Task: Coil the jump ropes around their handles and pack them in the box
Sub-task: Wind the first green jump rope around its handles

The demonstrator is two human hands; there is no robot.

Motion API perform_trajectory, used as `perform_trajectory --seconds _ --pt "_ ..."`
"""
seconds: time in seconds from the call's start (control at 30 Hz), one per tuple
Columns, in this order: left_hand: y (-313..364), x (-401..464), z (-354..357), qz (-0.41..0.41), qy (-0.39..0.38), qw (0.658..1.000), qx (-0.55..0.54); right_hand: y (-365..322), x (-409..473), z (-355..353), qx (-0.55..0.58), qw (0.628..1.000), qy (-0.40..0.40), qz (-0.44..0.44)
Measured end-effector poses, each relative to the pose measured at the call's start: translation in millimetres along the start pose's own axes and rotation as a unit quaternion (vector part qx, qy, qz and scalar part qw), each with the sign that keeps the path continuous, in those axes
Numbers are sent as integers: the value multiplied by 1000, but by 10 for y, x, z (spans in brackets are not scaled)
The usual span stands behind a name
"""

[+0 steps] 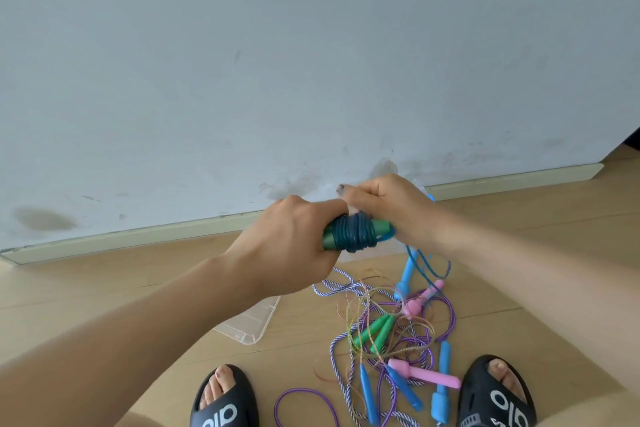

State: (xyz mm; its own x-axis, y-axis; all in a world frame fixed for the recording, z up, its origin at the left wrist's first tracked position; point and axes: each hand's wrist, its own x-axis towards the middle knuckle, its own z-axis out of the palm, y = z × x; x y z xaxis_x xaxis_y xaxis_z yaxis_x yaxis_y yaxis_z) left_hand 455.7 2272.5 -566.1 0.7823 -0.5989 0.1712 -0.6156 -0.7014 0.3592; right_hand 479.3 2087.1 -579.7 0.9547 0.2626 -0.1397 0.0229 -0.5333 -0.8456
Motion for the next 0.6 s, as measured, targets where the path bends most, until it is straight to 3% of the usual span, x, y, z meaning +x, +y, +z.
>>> perform_trajectory --seconds 0.13,0.3,0.43,0.6 --pt "-68 18 -51 -81 61 992 -74 47 -58 201 -23 994 21 103" --pt "-226 65 82 -172 39 983 -42 -7 -285 514 -20 992 67 104" --pt "-320 116 116 -231 7 973 -17 -200 -457 495 -175 983 55 25" --pt "-257 98 109 -230 -67 967 87 -269 -555 539 -335 933 40 -126"
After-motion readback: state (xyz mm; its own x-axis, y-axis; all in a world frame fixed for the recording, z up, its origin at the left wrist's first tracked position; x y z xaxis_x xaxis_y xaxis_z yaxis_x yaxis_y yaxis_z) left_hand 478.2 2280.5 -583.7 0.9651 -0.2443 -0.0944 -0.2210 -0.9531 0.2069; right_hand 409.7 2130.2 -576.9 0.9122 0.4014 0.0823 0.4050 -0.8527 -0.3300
